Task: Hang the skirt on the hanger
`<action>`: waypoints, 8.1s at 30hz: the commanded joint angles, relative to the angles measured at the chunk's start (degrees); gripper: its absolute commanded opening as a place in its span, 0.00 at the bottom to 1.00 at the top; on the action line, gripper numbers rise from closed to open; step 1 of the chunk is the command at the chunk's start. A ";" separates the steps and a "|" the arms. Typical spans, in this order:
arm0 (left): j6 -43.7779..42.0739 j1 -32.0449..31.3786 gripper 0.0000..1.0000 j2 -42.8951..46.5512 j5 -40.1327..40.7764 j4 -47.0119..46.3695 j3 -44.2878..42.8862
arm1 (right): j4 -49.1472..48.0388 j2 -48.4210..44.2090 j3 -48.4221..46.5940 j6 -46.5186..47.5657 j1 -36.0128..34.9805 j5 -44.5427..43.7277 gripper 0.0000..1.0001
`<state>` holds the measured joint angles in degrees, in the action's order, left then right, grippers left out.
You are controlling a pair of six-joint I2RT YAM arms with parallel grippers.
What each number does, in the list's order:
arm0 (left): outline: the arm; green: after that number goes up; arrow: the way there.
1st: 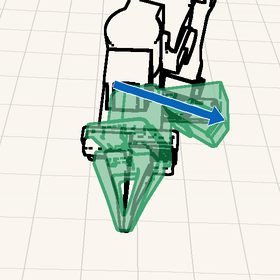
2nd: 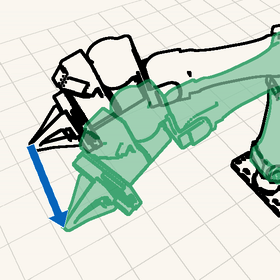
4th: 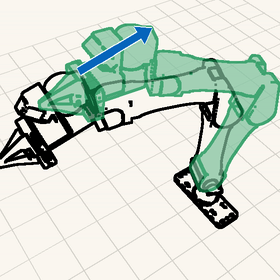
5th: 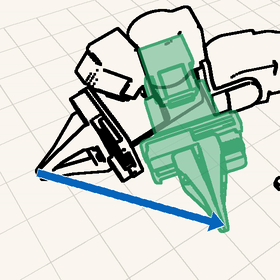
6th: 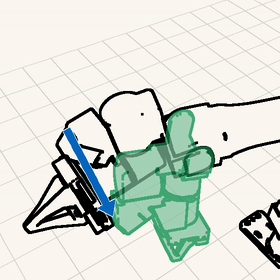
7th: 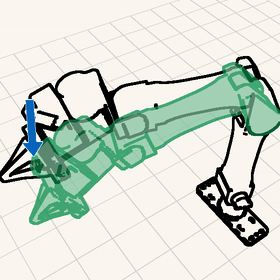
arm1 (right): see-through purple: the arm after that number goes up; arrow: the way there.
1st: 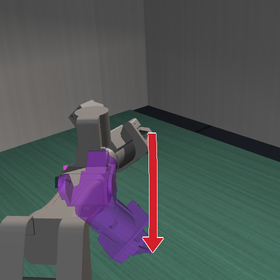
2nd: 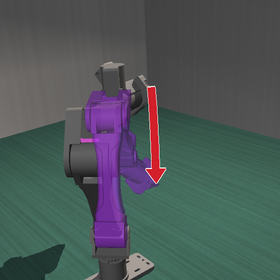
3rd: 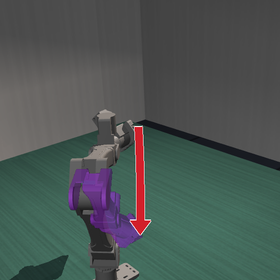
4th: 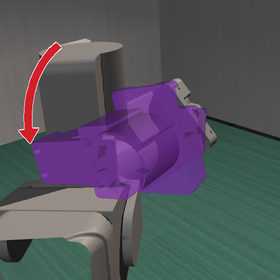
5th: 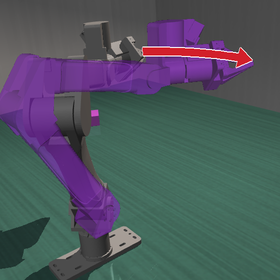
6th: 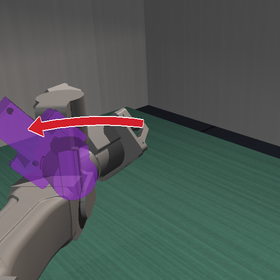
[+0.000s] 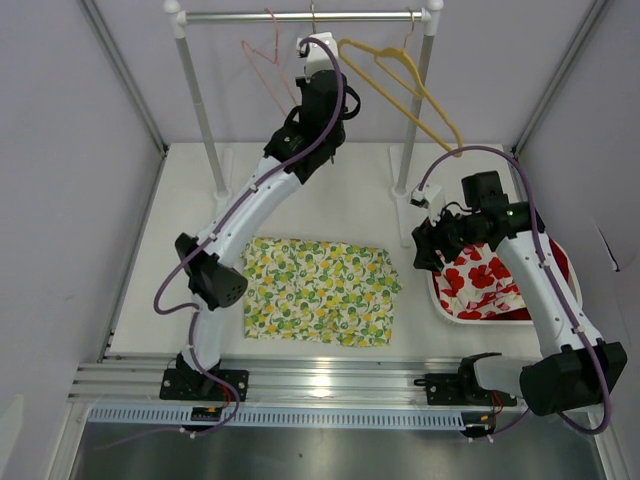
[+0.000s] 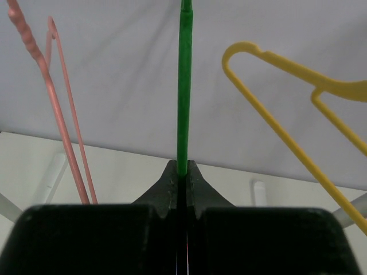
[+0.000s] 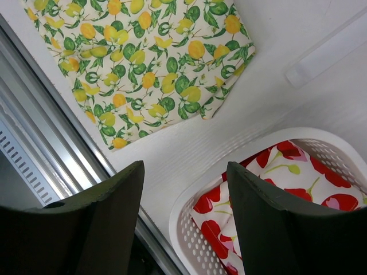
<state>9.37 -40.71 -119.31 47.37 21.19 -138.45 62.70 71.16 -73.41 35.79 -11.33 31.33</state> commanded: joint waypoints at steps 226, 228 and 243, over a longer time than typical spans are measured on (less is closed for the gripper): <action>26.14 -3.76 0.00 64.81 -46.41 -28.31 123.60 | -28.95 29.66 -1.56 -18.74 -14.42 -27.20 0.06; 26.06 -3.68 0.00 64.64 -46.23 -28.75 123.60 | -26.85 28.16 -3.40 -17.43 -13.63 -27.99 0.06; 25.26 -3.33 0.00 60.69 -45.70 -30.94 122.28 | -18.06 29.48 -12.63 -13.82 -10.12 -30.19 0.11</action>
<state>35.79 -45.06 -57.12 -0.25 -13.17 -15.77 43.46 101.36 -80.90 20.49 -23.40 3.92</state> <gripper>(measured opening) 0.037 0.105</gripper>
